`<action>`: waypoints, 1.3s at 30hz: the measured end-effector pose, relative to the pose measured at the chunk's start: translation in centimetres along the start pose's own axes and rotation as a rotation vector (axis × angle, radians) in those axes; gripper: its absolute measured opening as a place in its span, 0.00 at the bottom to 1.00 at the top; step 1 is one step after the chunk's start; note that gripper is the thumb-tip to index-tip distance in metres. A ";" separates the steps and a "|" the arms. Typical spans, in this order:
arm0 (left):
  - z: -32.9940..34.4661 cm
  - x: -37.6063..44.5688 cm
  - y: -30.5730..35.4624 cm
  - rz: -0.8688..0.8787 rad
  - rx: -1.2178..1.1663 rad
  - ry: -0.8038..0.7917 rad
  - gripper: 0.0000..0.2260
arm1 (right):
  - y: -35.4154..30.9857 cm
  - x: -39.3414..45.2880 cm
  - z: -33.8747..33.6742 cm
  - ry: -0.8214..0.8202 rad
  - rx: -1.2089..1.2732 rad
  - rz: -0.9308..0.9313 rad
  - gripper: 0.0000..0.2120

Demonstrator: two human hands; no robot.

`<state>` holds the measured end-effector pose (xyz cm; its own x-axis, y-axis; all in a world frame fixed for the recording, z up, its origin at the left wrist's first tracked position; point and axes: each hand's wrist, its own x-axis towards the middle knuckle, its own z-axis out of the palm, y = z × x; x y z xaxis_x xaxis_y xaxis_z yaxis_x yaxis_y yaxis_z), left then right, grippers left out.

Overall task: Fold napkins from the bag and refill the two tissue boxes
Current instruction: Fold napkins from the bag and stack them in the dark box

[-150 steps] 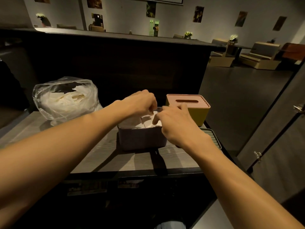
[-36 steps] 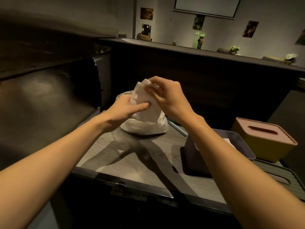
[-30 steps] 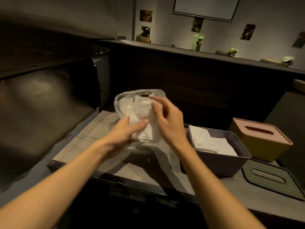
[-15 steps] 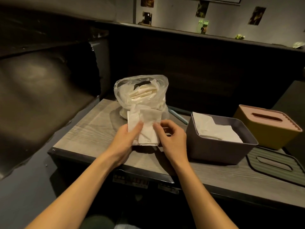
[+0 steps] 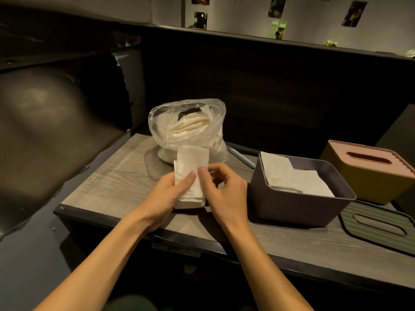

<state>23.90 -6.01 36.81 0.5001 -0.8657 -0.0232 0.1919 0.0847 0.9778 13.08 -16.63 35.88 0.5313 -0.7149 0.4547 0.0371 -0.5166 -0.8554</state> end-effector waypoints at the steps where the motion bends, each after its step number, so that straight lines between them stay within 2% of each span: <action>1: -0.1 0.1 -0.3 0.009 0.010 0.004 0.17 | 0.0 0.1 0.0 0.003 -0.021 0.006 0.04; 5: -0.3 0.2 -0.5 -0.005 0.036 -0.013 0.16 | 0.3 0.6 -0.2 0.015 0.088 0.139 0.11; 8: -0.6 0.3 -0.7 0.005 0.050 -0.061 0.16 | -0.2 0.6 0.3 -0.003 0.077 0.030 0.04; 10: -0.6 0.3 -0.6 -0.002 0.031 -0.074 0.16 | -0.4 0.4 0.5 0.043 0.063 -0.077 0.04; 13: -0.3 0.3 -0.6 -0.006 -0.020 -0.058 0.12 | -0.2 0.4 0.3 0.099 0.135 -0.136 0.09; 18: 0.4 0.1 0.3 -0.078 -0.216 0.012 0.18 | 0.0 0.2 0.3 0.298 0.170 -0.111 0.14; 21: 0.5 0.1 0.6 -0.088 -0.264 0.087 0.19 | -0.2 -0.4 -0.3 0.397 0.255 -0.076 0.11; 23: 0.5 0.3 0.7 -0.097 -0.287 0.089 0.19 | -0.4 -0.5 -0.5 0.260 0.221 -0.051 0.06; 26: 0.4 0.2 0.8 -0.111 -0.299 0.025 0.26 | -0.2 -0.3 0.2 0.033 -0.008 -0.075 0.06; 30: 0.5 0.0 0.9 -0.090 -0.213 -0.023 0.22 | 0.2 -0.1 1.0 -0.027 -0.265 -0.111 0.06; 35: 0.3 0.1 0.9 -0.085 -0.254 0.031 0.15 | -0.1 -0.1 0.8 -0.110 -0.284 -0.059 0.10; 39: -0.1 -0.1 0.9 -0.076 -0.293 0.009 0.16 | -0.4 -0.1 0.6 -0.084 -0.323 -0.092 0.12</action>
<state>24.12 -5.79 37.66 0.4820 -0.8707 -0.0974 0.4643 0.1595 0.8712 13.48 -16.06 36.01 0.6067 -0.6238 0.4928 -0.1749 -0.7094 -0.6827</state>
